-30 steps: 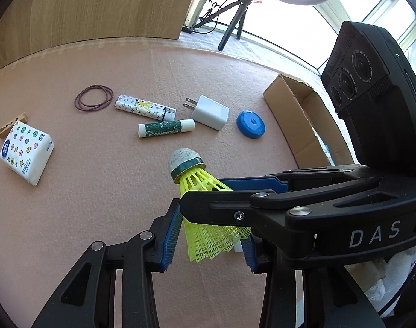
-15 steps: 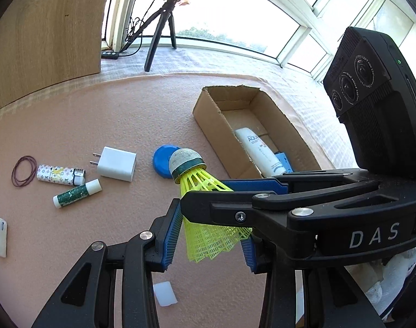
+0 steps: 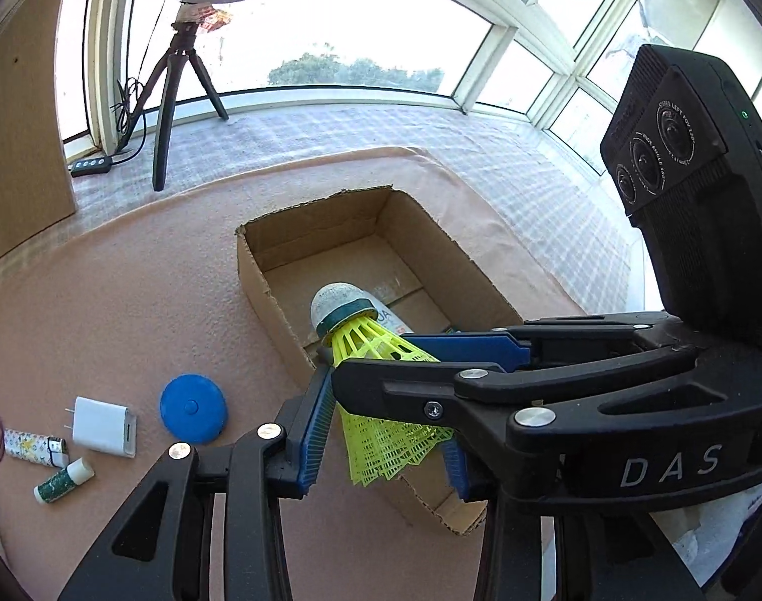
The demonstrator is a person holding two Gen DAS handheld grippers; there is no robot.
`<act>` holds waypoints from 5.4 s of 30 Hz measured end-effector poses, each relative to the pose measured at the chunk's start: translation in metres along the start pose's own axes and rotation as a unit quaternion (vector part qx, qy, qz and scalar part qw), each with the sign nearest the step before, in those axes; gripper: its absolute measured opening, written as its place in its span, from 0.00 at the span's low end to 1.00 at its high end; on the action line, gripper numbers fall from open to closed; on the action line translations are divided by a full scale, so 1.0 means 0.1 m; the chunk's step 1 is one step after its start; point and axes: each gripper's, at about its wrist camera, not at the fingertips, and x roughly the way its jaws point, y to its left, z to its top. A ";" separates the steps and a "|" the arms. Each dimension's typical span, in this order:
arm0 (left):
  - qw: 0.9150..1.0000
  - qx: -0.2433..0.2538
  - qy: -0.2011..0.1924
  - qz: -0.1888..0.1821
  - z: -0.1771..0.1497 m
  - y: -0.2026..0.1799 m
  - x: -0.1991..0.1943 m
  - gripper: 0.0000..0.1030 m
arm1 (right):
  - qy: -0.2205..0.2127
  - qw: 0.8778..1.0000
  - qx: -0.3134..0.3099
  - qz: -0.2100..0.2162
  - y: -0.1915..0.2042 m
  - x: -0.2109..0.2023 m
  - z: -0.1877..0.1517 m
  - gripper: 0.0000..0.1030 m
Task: Organize objects
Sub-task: 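Carry the shuttlecock with the right tool over the box, then open the right tool to drop the shuttlecock into the box, then lower the left tool onto the green glue stick and close it, then lift the glue stick with the left tool while the right tool grasps the white cap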
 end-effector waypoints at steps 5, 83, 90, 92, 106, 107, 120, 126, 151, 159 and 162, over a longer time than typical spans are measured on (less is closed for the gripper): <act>1.000 0.008 0.003 -0.001 0.23 -0.08 0.20 0.40 | -0.012 1.000 0.003 -0.016 -0.13 -0.05 0.16 0.33; 0.984 -0.050 0.071 0.153 -0.92 2.26 -0.43 0.65 | 0.021 0.996 -0.074 -0.044 0.96 0.73 -1.17 0.59; 0.986 -0.063 0.081 0.128 -0.95 2.27 -0.33 0.63 | 0.025 0.996 -0.066 -0.047 0.88 0.74 -1.17 0.59; 0.988 -0.057 0.084 0.118 -0.98 2.21 -0.33 0.60 | 0.027 0.996 -0.065 -0.048 0.87 0.75 -1.17 0.59; 0.985 -0.014 0.096 0.140 -0.84 1.96 -0.12 0.46 | 0.045 0.995 -0.077 -0.050 0.91 0.90 -1.23 0.59; 0.986 -0.015 0.095 0.138 -0.84 1.96 -0.12 0.39 | 0.045 0.995 -0.077 -0.050 0.90 0.90 -1.24 0.59; 0.985 -0.067 0.079 0.137 -1.19 2.07 -0.39 0.16 | 0.068 0.990 -0.108 -0.058 1.04 1.12 -1.32 0.59; 0.983 -0.099 0.067 0.141 -1.56 2.04 -0.63 0.16 | 0.086 0.980 -0.158 -0.082 1.23 1.34 -1.45 0.59; 0.974 -0.171 0.037 0.145 -2.17 1.81 -0.95 0.16 | 0.073 0.959 -0.236 -0.138 1.47 1.41 -1.63 0.14; 0.974 -0.181 0.037 0.133 -2.17 1.78 -0.99 0.16 | 0.062 0.967 -0.214 -0.123 1.41 1.27 -1.58 0.12; 0.975 -0.178 0.036 0.130 -2.12 1.74 -0.99 0.16 | 0.049 0.970 -0.206 -0.122 1.38 1.17 -1.51 0.12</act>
